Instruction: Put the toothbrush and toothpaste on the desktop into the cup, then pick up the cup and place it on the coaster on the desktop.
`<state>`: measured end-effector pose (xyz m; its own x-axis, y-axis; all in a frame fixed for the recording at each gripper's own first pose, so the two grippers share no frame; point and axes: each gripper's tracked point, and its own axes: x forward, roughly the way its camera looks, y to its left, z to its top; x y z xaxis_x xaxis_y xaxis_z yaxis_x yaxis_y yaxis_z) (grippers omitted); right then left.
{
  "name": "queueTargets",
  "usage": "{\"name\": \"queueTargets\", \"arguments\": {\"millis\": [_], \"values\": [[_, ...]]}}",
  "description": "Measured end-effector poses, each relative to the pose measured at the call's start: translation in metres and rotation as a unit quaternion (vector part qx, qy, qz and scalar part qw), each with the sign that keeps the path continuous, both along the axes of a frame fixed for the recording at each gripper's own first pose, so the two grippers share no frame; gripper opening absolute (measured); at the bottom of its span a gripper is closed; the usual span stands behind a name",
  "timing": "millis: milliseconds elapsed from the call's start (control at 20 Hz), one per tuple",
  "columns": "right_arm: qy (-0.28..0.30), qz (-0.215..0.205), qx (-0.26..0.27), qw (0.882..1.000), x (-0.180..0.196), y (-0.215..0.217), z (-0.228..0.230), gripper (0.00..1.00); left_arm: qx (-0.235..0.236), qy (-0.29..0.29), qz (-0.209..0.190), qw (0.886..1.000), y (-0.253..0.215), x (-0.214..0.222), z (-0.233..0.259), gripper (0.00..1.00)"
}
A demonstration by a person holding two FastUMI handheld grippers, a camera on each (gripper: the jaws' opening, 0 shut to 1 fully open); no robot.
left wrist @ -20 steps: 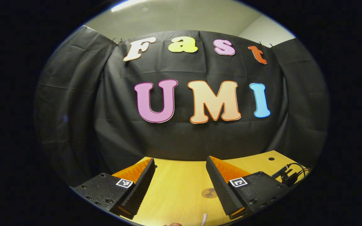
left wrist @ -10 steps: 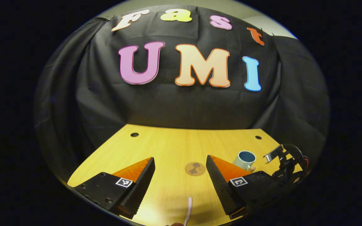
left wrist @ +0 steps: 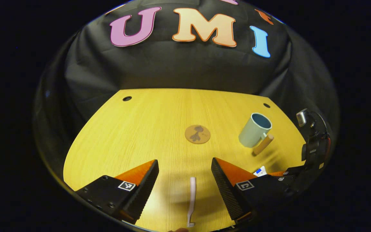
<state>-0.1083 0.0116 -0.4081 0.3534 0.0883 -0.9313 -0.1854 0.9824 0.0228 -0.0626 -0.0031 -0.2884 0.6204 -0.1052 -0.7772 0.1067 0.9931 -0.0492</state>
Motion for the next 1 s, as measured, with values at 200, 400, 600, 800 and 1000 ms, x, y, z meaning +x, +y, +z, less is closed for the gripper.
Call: {"name": "queueTargets", "arguments": {"millis": [200,400,600,800,1000], "values": [[-0.001,-0.001,0.004,1.0,0.0,-0.001,0.0,0.13,0.018,0.062,-0.02,0.998,0.003,-0.017,-0.032,0.96],[0.0,-0.007,0.014,1.0,0.0,-0.001,-0.001,0.13,0.035,0.11,-0.044,0.992,0.001,-0.031,-0.058,0.96],[0.003,-0.01,0.022,1.0,0.0,-0.001,-0.001,0.13,0.042,0.159,-0.055,0.985,-0.003,-0.047,-0.077,0.96],[0.001,-0.007,0.021,1.0,0.0,-0.001,-0.001,0.13,0.045,0.183,-0.057,0.98,-0.002,-0.049,-0.085,0.98],[0.002,-0.003,0.018,1.0,0.0,-0.001,-0.002,0.13,0.048,0.233,-0.055,0.97,-0.003,-0.053,-0.087,0.95]]}}
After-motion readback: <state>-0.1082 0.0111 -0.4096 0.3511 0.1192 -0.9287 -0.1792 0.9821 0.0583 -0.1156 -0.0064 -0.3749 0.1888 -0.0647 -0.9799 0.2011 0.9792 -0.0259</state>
